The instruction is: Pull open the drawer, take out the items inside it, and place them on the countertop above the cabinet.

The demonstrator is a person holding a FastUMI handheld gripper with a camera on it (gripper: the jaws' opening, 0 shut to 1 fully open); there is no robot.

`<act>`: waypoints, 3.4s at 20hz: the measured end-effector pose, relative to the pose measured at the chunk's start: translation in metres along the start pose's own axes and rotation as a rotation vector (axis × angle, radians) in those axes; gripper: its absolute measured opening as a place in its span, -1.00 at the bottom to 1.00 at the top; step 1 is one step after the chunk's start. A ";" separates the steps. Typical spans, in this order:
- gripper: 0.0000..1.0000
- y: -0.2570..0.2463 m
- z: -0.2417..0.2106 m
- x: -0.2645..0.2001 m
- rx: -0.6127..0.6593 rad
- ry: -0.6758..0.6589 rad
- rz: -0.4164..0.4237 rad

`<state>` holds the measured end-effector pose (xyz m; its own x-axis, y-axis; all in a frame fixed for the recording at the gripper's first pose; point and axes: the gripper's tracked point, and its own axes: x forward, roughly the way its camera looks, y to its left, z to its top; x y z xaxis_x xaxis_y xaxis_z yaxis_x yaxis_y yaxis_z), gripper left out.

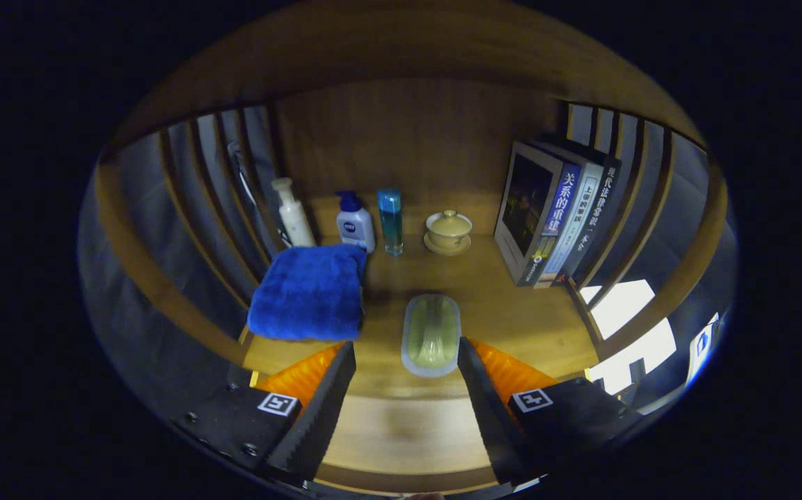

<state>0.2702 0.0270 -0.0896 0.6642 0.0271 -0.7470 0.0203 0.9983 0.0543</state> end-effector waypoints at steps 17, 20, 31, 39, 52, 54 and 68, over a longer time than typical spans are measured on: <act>0.97 0.041 -0.101 -0.135 -0.079 -0.473 0.072; 0.96 0.031 -0.126 -0.140 -0.085 -0.540 0.034; 0.95 -0.008 -0.222 -0.154 0.022 -0.616 -0.027; 0.95 -0.036 -0.278 -0.102 -0.024 -0.594 -0.098; 0.93 -0.034 -0.305 -0.045 -0.048 -0.532 -0.068; 0.93 -0.036 -0.301 -0.042 -0.047 -0.536 -0.058; 0.97 -0.046 -0.241 0.008 -0.063 -0.548 -0.058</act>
<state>0.0938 -0.0066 -0.2578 0.9552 -0.0415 -0.2931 0.0346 0.9990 -0.0288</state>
